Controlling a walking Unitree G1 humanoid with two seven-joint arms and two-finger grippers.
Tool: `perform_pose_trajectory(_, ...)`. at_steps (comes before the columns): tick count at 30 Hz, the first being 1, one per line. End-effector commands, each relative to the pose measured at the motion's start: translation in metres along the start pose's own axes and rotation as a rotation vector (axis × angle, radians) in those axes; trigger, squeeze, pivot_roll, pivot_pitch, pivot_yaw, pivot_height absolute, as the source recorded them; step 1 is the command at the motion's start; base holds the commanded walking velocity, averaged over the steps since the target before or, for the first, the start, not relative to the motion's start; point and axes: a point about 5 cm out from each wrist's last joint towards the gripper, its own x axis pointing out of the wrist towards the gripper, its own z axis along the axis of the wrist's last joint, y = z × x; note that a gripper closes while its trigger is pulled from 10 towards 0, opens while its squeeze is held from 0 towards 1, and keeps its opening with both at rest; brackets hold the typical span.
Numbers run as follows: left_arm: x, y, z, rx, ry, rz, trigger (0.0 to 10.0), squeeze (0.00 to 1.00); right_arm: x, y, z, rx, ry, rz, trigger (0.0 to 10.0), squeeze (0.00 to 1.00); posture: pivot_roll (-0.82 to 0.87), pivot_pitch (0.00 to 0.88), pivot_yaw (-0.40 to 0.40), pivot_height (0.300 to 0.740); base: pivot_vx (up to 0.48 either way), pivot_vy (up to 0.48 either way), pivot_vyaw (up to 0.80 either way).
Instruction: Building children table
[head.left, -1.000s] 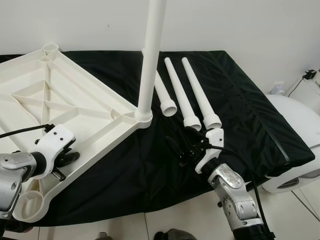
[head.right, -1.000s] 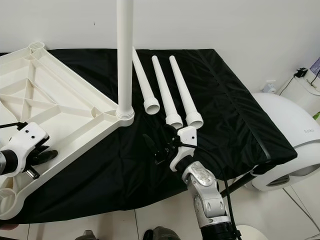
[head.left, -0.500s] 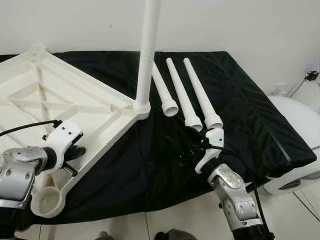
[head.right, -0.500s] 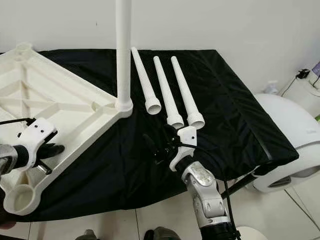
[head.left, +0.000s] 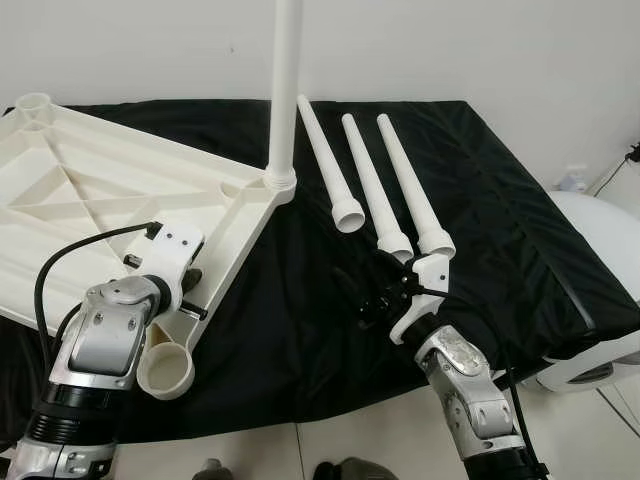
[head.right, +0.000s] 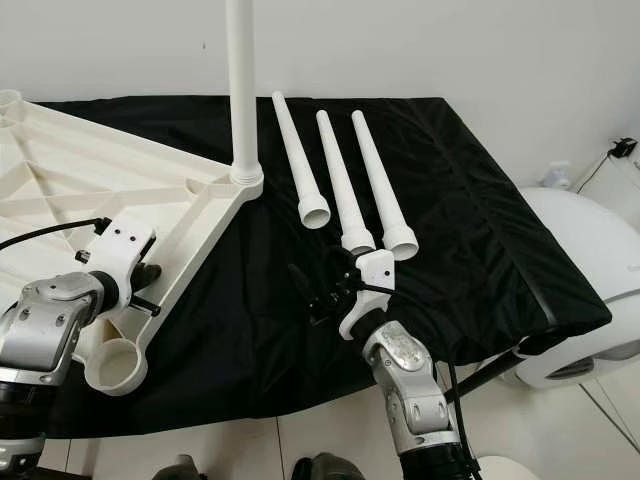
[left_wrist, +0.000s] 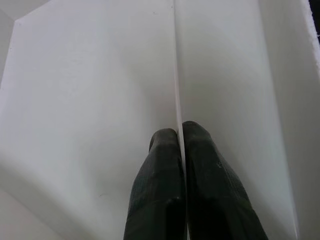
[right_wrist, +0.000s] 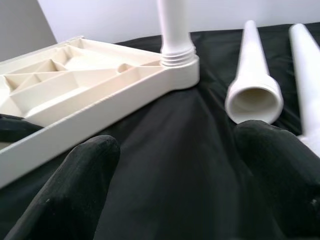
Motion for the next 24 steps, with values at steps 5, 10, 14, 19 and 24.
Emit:
perform_pose_trajectory(5,0.018,-0.04,0.034,0.017,-0.095,-0.036,10.0,0.0,0.001,0.0,0.003,-0.006,-0.015,-0.01,10.0,0.0,0.01,0.035,-0.07,0.74,0.0,0.0,0.0)
perform_pose_trajectory(10,0.026,-0.066,0.053,0.053,-0.135,-0.085,10.0,0.0,0.002,0.002,0.003,-0.006,-0.016,-0.005,10.0,0.0,0.01,0.036,-0.069,0.74,0.0,0.0,0.0)
perform_pose_trajectory(14,0.03,-0.086,0.064,0.071,-0.154,-0.132,10.0,0.0,0.003,0.003,0.003,-0.007,-0.018,-0.006,10.0,0.0,0.01,0.036,-0.061,0.74,0.0,0.0,0.0)
perform_pose_trajectory(19,0.035,-0.094,0.071,0.07,-0.152,-0.133,10.0,0.0,0.002,0.002,0.003,-0.008,-0.02,-0.013,10.0,0.0,0.01,0.037,-0.057,0.74,0.0,0.0,0.0)
perform_pose_trajectory(24,0.042,-0.095,0.082,0.054,-0.158,-0.094,10.0,0.0,0.001,0.006,0.003,-0.004,-0.021,-0.012,10.0,0.0,0.0,0.036,-0.05,0.74,0.0,0.0,0.0)
